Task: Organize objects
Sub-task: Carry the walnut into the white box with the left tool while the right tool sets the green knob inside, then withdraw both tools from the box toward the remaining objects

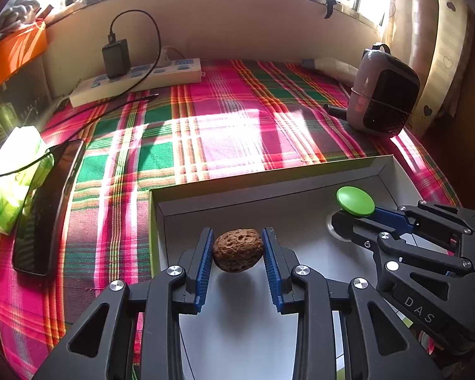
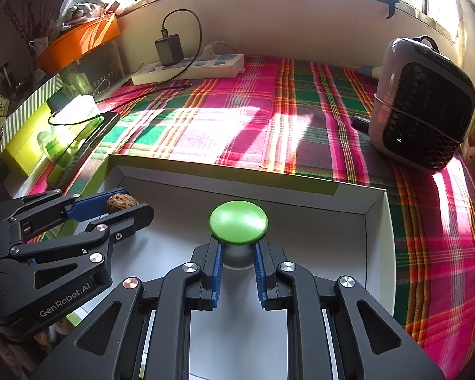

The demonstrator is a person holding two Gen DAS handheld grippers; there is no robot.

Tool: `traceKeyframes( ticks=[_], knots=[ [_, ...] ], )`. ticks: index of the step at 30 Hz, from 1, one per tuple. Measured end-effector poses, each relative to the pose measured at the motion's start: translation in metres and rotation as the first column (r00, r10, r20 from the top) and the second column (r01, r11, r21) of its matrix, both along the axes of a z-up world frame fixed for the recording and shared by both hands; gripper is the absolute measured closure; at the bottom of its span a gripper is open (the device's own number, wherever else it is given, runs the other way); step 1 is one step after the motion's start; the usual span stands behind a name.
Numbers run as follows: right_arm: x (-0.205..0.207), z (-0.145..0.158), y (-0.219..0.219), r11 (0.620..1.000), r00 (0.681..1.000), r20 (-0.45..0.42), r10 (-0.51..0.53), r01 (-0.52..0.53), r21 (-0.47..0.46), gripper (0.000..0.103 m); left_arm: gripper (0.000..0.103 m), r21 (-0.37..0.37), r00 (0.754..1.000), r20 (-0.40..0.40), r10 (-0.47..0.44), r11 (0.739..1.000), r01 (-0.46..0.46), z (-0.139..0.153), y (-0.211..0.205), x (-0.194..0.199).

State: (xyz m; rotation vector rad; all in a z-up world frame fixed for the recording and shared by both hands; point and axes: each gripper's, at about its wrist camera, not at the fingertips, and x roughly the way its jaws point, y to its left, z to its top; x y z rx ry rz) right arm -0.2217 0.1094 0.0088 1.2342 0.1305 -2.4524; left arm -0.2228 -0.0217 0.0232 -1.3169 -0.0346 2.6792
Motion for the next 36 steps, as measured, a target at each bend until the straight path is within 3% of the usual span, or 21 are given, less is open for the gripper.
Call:
traceKeyframes(
  ticks=[4, 9, 36],
  knots=[
    [0.001, -0.001, 0.001, 1.000, 1.000, 0.009, -0.002, 0.002, -0.002, 0.080, 0.073, -0.004, 1.000, 0.000, -0.002, 1.000, 0.002, 0.000, 0.000, 0.000],
    [0.003, -0.003, 0.004, 1.000, 1.000, 0.016, -0.004, 0.004, -0.010, 0.063, 0.073, -0.001, 1.000, 0.004, 0.002, 1.000, -0.002, 0.000, -0.001, 0.001],
    [0.052, 0.016, 0.016, 0.998, 0.997, -0.056, -0.044, 0.042, -0.036, 0.057, 0.068, 0.038, 0.997, -0.065, 0.043, 0.998, -0.041, 0.025, -0.023, 0.051]
  ],
)
